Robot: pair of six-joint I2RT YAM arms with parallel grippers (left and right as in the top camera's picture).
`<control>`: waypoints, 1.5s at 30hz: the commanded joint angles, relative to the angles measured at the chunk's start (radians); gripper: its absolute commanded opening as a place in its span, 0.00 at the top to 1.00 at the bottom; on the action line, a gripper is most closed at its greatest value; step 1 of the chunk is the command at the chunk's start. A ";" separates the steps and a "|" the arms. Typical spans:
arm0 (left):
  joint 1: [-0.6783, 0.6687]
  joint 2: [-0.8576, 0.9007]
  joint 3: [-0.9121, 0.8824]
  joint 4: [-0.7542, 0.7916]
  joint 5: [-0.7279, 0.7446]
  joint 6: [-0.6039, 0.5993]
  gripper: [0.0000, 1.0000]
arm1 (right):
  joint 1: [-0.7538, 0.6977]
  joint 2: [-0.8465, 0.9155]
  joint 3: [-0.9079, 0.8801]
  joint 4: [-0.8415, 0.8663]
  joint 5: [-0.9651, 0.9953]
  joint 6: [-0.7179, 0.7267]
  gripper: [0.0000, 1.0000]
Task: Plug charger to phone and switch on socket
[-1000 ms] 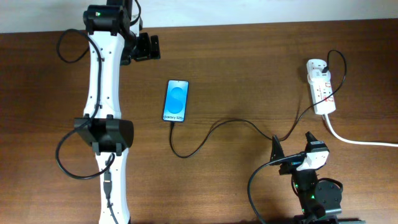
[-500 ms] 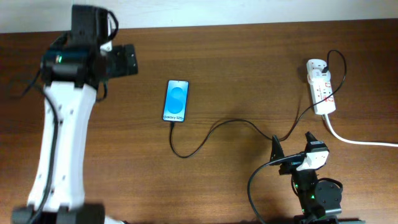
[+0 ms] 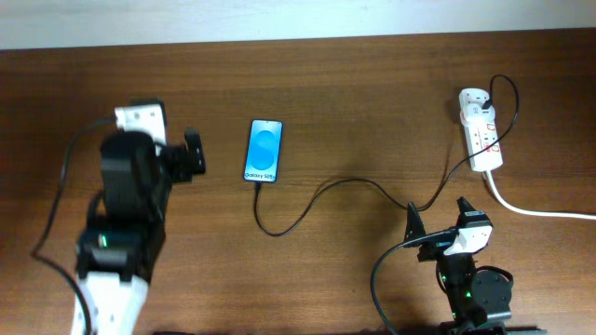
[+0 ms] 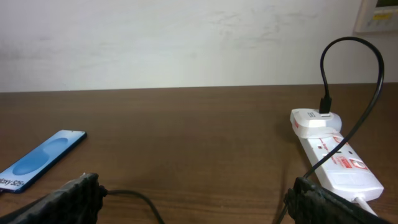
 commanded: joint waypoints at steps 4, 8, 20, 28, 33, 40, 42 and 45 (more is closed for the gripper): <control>0.002 -0.351 -0.450 0.367 0.079 0.120 0.01 | 0.008 -0.008 -0.005 -0.005 0.006 0.010 0.02; 0.034 -0.553 -0.650 0.512 0.119 0.124 0.01 | 0.008 -0.008 -0.005 -0.005 0.006 0.010 0.02; 0.098 -0.825 -0.903 0.612 0.340 0.479 0.01 | 0.008 -0.008 -0.005 -0.005 0.006 0.010 0.02; 0.109 -0.910 -0.961 0.560 0.321 0.483 0.01 | 0.008 -0.008 -0.005 -0.005 0.006 0.010 0.02; 0.109 -1.014 -0.961 0.405 0.313 0.483 0.01 | 0.008 -0.008 -0.005 -0.005 0.006 0.010 0.02; 0.106 -1.015 -0.961 0.364 0.303 0.482 0.01 | 0.008 -0.008 -0.005 -0.005 0.006 0.010 0.02; 0.106 -1.015 -0.961 0.364 0.303 0.482 0.01 | 0.008 -0.008 -0.005 -0.005 0.006 0.010 0.02; 0.106 -1.015 -0.961 0.364 0.303 0.482 0.01 | 0.008 -0.008 -0.005 -0.005 0.006 0.010 0.02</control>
